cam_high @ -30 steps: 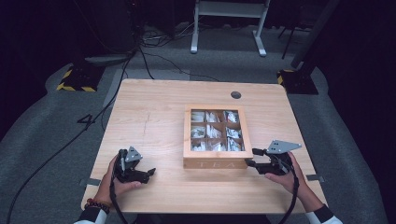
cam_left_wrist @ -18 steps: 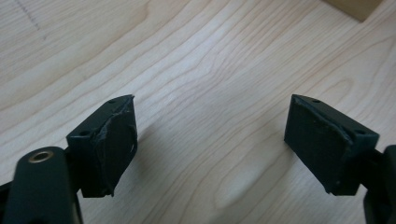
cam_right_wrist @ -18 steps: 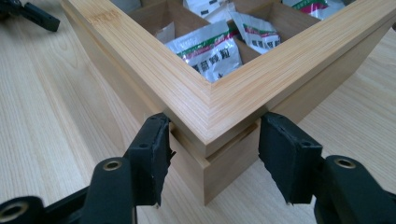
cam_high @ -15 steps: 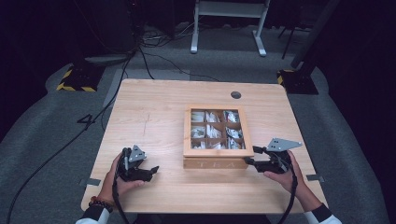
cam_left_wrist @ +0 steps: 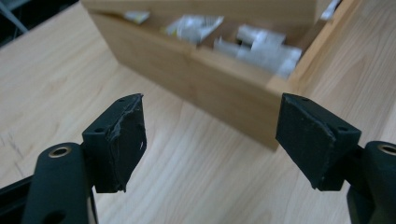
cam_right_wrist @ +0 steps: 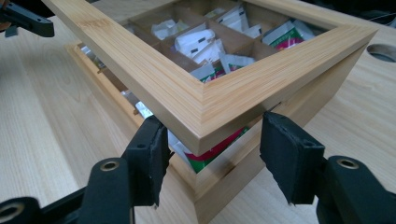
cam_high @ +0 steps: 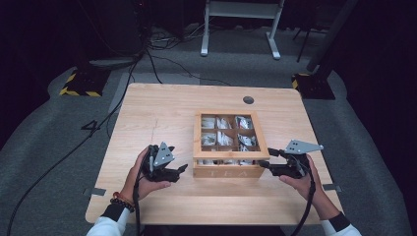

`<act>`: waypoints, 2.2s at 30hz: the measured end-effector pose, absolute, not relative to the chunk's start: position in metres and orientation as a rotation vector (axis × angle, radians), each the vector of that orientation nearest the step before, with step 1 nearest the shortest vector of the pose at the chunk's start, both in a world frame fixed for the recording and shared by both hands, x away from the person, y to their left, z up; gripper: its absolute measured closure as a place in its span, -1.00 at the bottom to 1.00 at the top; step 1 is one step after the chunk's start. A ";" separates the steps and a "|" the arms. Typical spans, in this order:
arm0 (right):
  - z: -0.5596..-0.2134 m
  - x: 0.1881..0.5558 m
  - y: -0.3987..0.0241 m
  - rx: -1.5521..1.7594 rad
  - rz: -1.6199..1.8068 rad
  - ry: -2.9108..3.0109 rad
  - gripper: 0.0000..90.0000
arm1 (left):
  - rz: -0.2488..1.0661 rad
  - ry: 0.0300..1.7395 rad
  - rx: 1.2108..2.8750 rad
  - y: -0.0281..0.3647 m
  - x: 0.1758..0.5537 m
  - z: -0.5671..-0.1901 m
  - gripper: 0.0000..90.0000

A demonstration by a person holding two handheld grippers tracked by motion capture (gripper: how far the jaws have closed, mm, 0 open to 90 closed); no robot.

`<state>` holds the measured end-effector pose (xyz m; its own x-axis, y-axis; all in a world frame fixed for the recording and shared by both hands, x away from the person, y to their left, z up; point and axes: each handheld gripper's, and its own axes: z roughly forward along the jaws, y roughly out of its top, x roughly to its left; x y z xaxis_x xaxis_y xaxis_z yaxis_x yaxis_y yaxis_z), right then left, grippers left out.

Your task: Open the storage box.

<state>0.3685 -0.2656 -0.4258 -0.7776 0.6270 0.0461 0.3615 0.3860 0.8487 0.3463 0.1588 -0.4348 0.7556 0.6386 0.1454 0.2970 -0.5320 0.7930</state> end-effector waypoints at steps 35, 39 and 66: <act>-0.415 0.368 -0.283 0.843 1.389 2.308 -0.09 | 0.699 0.522 2.112 0.105 0.365 -0.402 -0.35; -0.419 0.367 -0.293 0.868 1.380 2.306 -0.10 | 0.702 0.521 2.077 0.106 0.366 -0.398 -0.29; -0.461 0.384 -0.313 0.962 1.195 2.369 -0.20 | 0.619 0.538 1.962 0.113 0.398 -0.360 0.04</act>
